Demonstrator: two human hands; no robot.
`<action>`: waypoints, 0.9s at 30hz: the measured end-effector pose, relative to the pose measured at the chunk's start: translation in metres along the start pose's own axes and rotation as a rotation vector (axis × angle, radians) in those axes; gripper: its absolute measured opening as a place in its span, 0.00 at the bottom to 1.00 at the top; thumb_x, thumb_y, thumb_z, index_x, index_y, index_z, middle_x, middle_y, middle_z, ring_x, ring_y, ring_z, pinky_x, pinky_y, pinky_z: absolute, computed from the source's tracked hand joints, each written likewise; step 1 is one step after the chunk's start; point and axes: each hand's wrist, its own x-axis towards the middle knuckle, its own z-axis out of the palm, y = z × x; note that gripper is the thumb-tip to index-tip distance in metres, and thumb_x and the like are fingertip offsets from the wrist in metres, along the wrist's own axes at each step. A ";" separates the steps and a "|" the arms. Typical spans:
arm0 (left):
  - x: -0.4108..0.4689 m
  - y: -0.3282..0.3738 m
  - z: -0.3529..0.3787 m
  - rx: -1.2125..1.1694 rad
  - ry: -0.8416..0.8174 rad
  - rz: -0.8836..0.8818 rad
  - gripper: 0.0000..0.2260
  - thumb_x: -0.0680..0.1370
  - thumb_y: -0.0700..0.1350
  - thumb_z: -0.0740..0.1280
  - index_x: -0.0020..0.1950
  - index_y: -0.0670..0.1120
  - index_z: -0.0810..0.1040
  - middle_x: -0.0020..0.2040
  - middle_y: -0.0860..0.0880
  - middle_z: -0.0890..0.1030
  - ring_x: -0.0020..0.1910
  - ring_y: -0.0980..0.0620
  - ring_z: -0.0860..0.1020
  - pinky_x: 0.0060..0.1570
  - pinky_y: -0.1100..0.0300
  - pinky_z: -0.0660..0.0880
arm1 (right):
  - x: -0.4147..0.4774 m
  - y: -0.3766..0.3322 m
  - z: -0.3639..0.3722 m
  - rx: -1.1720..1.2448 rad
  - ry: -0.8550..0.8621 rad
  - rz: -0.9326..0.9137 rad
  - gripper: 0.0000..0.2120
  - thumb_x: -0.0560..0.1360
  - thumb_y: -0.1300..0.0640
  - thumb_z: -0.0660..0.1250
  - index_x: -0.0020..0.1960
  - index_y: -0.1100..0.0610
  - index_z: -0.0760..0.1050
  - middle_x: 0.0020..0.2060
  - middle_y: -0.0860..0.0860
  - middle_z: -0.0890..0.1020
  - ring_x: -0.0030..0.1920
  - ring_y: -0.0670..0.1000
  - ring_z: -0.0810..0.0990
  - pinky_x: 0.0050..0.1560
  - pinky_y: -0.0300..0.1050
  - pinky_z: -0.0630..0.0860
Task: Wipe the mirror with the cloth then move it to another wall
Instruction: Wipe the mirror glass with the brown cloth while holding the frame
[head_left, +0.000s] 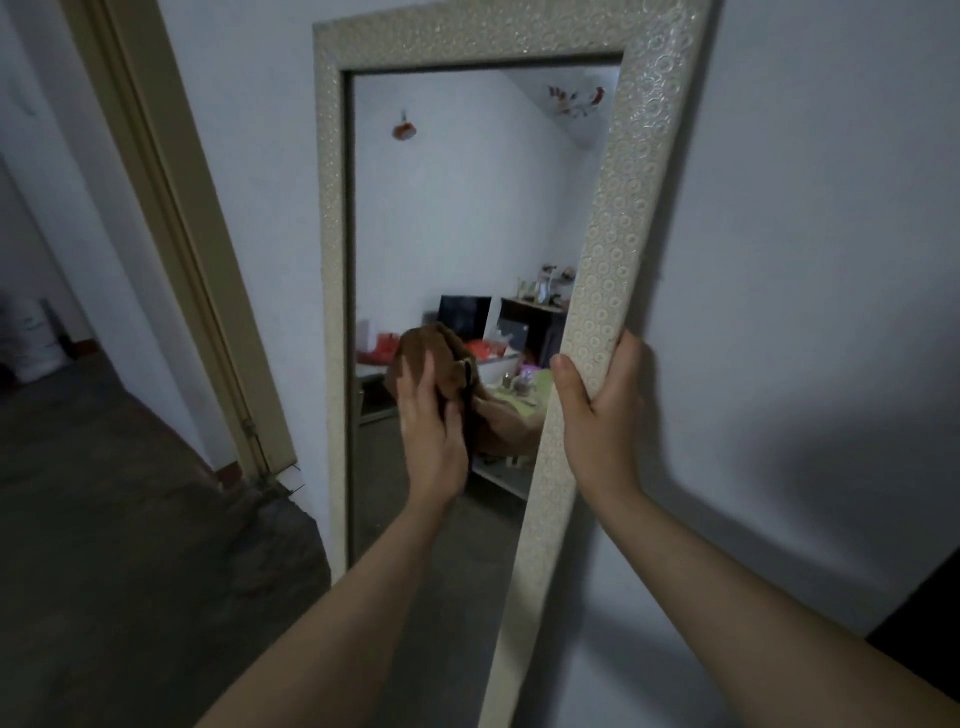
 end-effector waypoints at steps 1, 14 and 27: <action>-0.012 0.009 0.005 0.002 -0.033 0.027 0.25 0.80 0.50 0.54 0.76 0.60 0.53 0.79 0.51 0.53 0.78 0.47 0.52 0.73 0.37 0.58 | -0.002 0.000 -0.001 -0.001 -0.008 0.016 0.13 0.77 0.58 0.65 0.53 0.42 0.65 0.44 0.31 0.76 0.44 0.30 0.76 0.44 0.28 0.71; -0.029 0.046 0.037 0.011 -0.013 0.176 0.26 0.79 0.37 0.53 0.77 0.53 0.59 0.79 0.46 0.52 0.79 0.52 0.48 0.76 0.51 0.52 | -0.006 0.017 -0.015 0.035 -0.081 0.249 0.09 0.75 0.51 0.67 0.38 0.53 0.73 0.35 0.50 0.80 0.37 0.47 0.78 0.38 0.37 0.73; -0.060 0.034 0.026 -0.012 -0.019 -0.082 0.27 0.81 0.38 0.56 0.76 0.60 0.57 0.78 0.56 0.55 0.76 0.61 0.56 0.74 0.58 0.58 | -0.024 0.029 -0.012 0.194 -0.113 0.378 0.09 0.73 0.48 0.69 0.48 0.52 0.78 0.41 0.47 0.83 0.44 0.44 0.81 0.44 0.41 0.75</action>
